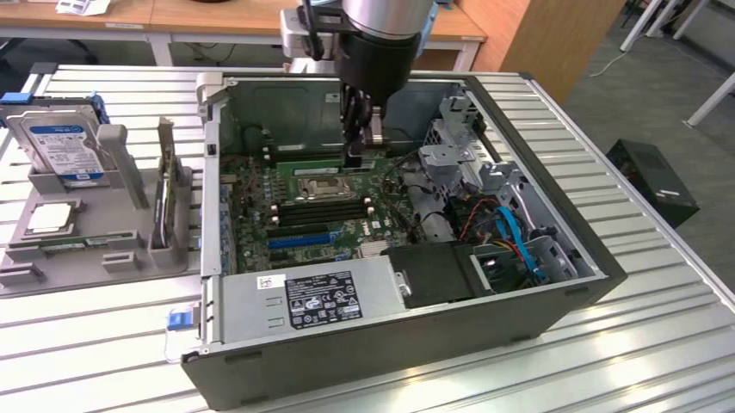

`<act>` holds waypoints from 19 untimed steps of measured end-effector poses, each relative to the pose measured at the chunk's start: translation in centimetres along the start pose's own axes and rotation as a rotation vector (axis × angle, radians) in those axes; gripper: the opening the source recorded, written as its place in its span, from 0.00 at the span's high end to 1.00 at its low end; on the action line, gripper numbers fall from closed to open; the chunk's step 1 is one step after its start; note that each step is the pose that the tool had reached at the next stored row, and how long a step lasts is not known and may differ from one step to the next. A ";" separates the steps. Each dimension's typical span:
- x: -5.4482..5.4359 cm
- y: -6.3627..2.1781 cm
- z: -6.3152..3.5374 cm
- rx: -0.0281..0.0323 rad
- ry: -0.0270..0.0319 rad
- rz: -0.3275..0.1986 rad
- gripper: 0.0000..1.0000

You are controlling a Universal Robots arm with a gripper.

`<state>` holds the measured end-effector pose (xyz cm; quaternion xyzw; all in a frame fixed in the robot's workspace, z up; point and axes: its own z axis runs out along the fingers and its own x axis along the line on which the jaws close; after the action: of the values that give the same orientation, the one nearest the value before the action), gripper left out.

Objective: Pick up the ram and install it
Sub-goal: 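Pick up the ram and move it above insertion slot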

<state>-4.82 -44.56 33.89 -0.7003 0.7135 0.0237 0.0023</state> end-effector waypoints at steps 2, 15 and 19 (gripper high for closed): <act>0.0 -0.22 0.00 0.0000 0.0000 0.000 0.88; -1.6 -0.31 0.14 0.0001 0.0000 0.000 0.88; -2.5 -0.29 0.21 0.0000 0.0001 0.000 0.88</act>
<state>-4.49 -42.09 33.76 -0.7003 0.7135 0.0236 0.0023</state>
